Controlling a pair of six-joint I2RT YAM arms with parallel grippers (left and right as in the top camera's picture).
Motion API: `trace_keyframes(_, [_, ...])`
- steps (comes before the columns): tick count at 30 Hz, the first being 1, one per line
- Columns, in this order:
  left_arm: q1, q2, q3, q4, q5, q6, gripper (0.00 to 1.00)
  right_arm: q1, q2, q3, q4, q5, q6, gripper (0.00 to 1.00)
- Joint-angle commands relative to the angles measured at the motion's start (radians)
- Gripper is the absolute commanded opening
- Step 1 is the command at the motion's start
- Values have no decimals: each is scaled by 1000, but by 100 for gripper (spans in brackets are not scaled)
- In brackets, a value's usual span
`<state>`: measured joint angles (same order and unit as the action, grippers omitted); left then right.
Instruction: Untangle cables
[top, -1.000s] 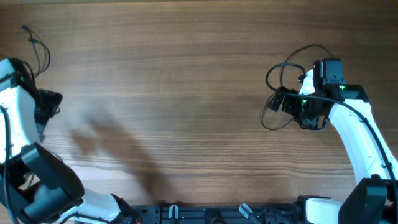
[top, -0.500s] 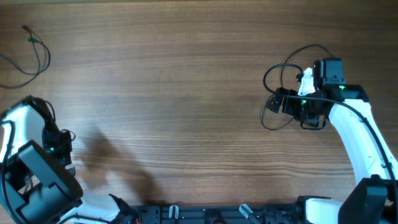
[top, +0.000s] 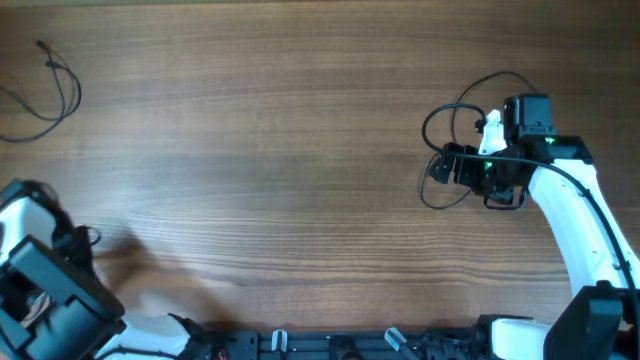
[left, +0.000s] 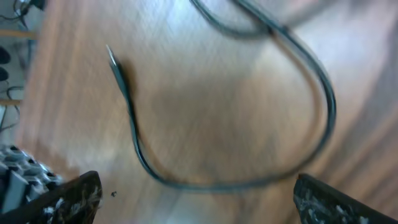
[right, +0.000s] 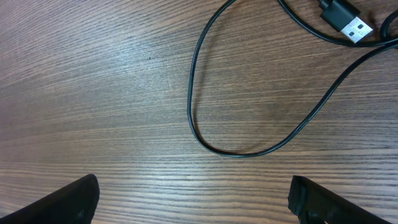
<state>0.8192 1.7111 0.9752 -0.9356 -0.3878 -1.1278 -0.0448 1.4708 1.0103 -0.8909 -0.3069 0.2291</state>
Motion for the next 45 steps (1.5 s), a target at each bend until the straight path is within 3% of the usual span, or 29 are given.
trace_keyframes(1, [108, -30, 66, 12, -40, 77, 100, 2, 3, 9, -3, -10, -17, 100])
trace_keyframes(8, [209, -29, 66, 130, -29, 80, 97, 2, 3, 9, -8, -10, -17, 100])
trace_keyframes(12, [207, -27, 64, 256, 3, 278, 89, 2, 3, 9, -10, -10, -17, 100])
trace_keyframes(16, [206, -5, 64, 269, 4, 292, 89, 2, 3, 9, -4, -10, -17, 100])
trace_keyframes(20, [205, 80, 65, 316, 3, 437, 93, 2, 3, 9, -5, -10, -17, 100])
trace_keyframes(25, [207, 143, 65, 312, -33, 440, 91, 2, 3, 9, -10, -10, -17, 100])
trace_keyframes(30, [214, 203, 64, 319, -32, 439, 69, 2, 3, 9, -15, -10, -17, 100])
trace_keyframes(36, [253, 336, 56, 320, -18, 402, 65, 2, 3, 9, -16, -10, -7, 100])
trace_keyframes(39, [287, 370, 56, 328, 65, 339, 46, 2, 3, 9, -19, -10, 10, 100])
trace_keyframes(43, [310, 410, 56, 388, 217, 335, 45, 2, 3, 9, -12, -10, 11, 100])
trace_keyframes(45, [309, 439, 54, 399, 223, 335, 33, 2, 3, 9, -12, -10, 18, 100])
